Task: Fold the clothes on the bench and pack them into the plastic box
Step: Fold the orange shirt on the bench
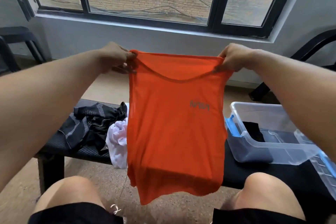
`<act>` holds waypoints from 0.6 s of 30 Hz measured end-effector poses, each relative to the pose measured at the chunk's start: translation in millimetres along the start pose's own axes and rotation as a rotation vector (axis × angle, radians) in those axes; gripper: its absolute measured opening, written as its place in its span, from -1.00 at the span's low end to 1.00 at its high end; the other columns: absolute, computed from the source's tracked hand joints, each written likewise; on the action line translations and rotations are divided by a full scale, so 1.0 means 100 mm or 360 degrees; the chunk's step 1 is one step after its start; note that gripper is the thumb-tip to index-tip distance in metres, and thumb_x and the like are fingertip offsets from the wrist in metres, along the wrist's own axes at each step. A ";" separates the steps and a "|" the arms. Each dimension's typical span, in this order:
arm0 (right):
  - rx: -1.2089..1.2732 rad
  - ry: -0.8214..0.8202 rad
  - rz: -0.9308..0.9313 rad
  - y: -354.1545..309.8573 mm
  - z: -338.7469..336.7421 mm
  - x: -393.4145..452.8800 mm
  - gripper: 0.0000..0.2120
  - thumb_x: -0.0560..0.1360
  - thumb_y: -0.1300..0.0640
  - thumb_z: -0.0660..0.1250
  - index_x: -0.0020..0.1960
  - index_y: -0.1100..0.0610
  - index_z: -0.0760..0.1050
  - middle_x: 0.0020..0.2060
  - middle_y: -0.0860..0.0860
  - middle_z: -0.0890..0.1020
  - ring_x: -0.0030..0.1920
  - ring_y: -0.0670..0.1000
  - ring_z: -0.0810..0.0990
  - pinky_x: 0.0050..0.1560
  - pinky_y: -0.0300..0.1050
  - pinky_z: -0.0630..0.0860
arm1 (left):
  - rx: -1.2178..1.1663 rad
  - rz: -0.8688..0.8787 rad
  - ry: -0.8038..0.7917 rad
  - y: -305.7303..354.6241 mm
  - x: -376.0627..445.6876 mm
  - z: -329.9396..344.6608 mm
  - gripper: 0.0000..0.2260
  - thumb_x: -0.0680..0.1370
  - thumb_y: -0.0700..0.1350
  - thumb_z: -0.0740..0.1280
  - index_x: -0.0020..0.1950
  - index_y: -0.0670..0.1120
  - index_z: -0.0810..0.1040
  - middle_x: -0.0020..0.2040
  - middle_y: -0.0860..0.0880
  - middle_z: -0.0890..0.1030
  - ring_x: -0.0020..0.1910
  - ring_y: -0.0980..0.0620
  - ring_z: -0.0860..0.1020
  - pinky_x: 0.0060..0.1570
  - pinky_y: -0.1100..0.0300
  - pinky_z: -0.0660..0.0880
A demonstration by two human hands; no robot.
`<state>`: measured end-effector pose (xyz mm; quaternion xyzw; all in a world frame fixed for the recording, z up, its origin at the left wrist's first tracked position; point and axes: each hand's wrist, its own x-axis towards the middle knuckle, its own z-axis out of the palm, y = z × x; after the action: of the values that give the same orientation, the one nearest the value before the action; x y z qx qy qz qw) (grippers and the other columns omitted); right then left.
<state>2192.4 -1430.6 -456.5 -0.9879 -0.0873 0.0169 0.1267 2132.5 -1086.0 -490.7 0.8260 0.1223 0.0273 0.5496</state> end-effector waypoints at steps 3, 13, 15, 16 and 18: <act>0.0192 0.0400 0.0104 -0.07 0.04 0.21 -0.92 0.46 0.18 0.46 -0.18 0.03 0.68 -0.33 0.05 0.65 -0.26 0.10 0.67 -0.11 0.03 0.68 | -0.0136 0.0171 0.0139 0.06 0.18 0.10 -0.87 0.66 -0.19 0.27 -0.06 -0.13 0.56 0.02 -0.20 0.61 -0.21 -0.03 0.63 -0.37 0.23 0.63; 0.0925 0.0991 0.0379 -0.14 0.06 0.76 -0.75 0.56 0.23 0.23 0.21 0.09 0.51 0.09 0.05 0.58 0.00 0.05 0.53 -0.06 -0.16 0.43 | -0.0216 0.0458 -0.0061 0.28 0.77 0.32 -0.45 0.57 -0.41 0.22 0.50 -0.01 0.33 0.28 -0.06 0.55 0.23 0.02 0.54 0.17 0.08 0.54; 0.0854 0.0954 0.0348 -0.14 0.24 0.70 -0.76 0.57 0.22 0.23 0.21 0.10 0.49 0.08 0.07 0.59 0.01 0.07 0.54 -0.06 -0.12 0.44 | -0.0220 0.0459 -0.0059 0.13 0.76 0.38 -0.41 0.54 -0.43 0.25 0.51 -0.02 0.32 0.31 -0.07 0.54 0.26 0.01 0.54 0.14 0.14 0.52; 0.0811 0.0910 0.0331 -0.13 0.37 0.67 -0.77 0.56 0.22 0.24 0.20 0.11 0.50 0.09 0.09 0.60 0.05 0.10 0.57 -0.04 -0.11 0.46 | -0.0222 0.0452 -0.0081 0.02 0.73 0.43 -0.41 0.54 -0.44 0.25 0.52 -0.04 0.31 0.32 -0.07 0.53 0.25 0.03 0.53 0.11 0.20 0.50; 0.0701 0.0700 0.0276 -0.13 0.67 0.52 -0.77 0.53 0.24 0.26 0.17 0.12 0.52 0.11 0.11 0.62 0.12 0.14 0.59 0.01 -0.10 0.47 | -0.0203 0.0419 -0.0163 -0.24 0.57 0.55 -0.45 0.55 -0.42 0.30 0.51 -0.12 0.34 0.26 -0.11 0.54 0.15 0.08 0.53 -0.03 0.34 0.47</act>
<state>2237.2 -1392.2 -518.4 -0.9205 0.0323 -0.1676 0.3514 2193.4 -1113.5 -539.6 0.7986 -0.0173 0.0645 0.5981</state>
